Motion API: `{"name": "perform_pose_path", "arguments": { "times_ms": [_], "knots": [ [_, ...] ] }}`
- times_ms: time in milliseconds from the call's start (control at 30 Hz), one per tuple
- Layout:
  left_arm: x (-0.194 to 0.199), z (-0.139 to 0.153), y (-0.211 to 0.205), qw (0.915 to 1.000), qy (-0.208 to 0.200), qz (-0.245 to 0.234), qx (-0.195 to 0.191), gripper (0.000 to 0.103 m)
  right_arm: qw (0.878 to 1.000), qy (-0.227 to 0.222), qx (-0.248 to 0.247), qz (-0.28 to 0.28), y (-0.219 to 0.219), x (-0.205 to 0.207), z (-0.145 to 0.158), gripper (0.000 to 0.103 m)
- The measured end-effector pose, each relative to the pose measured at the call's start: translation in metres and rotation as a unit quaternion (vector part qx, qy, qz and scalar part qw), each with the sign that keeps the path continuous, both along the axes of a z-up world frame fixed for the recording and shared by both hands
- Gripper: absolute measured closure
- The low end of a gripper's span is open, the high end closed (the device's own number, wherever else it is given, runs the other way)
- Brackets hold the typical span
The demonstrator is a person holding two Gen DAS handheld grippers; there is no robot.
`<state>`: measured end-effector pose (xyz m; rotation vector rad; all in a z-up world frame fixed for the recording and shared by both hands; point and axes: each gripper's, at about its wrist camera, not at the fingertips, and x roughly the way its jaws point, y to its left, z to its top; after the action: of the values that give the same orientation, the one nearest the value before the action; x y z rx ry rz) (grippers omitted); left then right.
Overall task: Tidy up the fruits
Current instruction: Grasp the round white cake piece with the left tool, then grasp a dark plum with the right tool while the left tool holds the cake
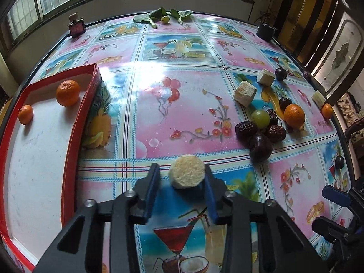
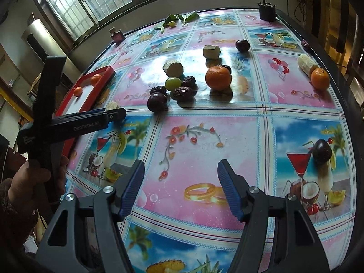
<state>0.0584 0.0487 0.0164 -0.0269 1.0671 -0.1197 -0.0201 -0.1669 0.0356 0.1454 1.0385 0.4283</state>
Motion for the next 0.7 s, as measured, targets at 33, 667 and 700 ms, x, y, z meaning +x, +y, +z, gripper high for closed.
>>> {"name": "perform_pose_path", "arguments": {
  "times_ms": [33,667,700],
  "knots": [
    [0.001,0.000,0.001,1.0000,-0.001,0.002,-0.002,0.075,1.000,-0.003,-0.003,0.005,0.004,0.002,0.000,0.035],
    [-0.013,0.001,0.022,0.9989,0.009,0.000,-0.046,0.075,0.999,-0.020,0.017,0.040,0.066,0.077,-0.014,0.044],
    [-0.014,0.001,0.022,0.9988,0.009,0.000,-0.049,0.075,0.999,-0.015,0.021,0.039,0.067,0.080,-0.016,0.044]
  ]
}}
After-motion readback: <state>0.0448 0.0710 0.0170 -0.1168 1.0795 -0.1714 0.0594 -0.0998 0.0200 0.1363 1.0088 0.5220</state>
